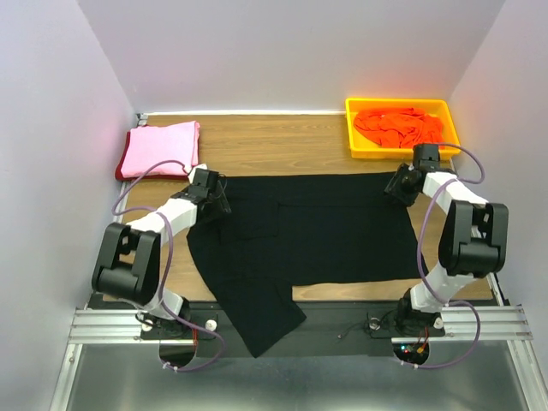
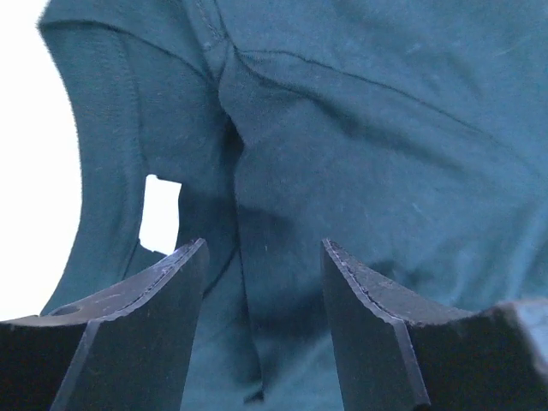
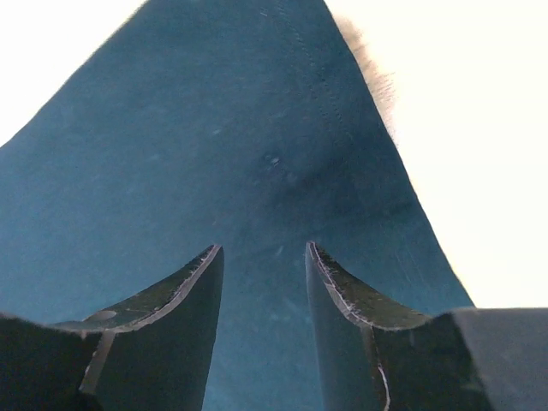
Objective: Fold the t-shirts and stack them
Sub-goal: Fold the tshirt
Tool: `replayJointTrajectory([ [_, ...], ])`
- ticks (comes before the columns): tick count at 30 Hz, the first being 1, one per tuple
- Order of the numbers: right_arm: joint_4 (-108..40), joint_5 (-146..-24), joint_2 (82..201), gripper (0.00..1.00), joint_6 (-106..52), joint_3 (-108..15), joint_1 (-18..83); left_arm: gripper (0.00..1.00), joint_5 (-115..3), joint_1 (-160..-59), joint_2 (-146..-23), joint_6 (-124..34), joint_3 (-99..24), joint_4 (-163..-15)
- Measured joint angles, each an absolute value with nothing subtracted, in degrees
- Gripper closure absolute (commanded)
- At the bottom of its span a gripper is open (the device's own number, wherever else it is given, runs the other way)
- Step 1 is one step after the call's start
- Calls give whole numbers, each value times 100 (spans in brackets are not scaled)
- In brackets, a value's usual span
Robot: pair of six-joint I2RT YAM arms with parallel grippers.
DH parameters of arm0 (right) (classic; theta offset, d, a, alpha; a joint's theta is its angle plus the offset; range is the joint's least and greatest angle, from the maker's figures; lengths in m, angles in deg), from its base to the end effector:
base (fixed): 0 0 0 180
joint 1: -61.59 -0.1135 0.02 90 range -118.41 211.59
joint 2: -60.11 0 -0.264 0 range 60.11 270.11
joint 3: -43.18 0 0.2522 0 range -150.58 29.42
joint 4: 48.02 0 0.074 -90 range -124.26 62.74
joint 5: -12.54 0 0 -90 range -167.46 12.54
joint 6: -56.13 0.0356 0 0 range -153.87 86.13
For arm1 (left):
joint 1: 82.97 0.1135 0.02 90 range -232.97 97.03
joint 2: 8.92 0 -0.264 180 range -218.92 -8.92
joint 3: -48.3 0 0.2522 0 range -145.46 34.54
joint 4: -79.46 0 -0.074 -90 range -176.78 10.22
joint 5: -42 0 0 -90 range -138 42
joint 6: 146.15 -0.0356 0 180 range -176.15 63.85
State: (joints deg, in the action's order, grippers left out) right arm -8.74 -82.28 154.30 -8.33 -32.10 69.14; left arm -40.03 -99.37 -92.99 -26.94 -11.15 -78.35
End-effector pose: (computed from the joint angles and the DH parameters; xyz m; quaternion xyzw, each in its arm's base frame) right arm 0.3331 -0.0411 0.2020 0.2626 0.9244 0.0828 0.2641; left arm 0.2861 -0.0791 0.1914 -0.1289 0.9189 -0.0827 0.3635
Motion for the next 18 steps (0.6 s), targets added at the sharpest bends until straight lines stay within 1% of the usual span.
replayJointTrajectory([
  [6, -979, -7917, 16234, 51, -618, -3448, 6899, 40, -4007, -9937, -9941, -2801, -1336, -8052],
  [13, -1158, -7559, 16966, 51, -511, -4357, 6899, 41, -4038, -9861, -10870, -2967, -2278, -8257],
  [18, -1235, -7397, 17253, 51, -448, -4733, 6901, 42, -4090, -9732, -11393, -3070, -2896, -8320],
])
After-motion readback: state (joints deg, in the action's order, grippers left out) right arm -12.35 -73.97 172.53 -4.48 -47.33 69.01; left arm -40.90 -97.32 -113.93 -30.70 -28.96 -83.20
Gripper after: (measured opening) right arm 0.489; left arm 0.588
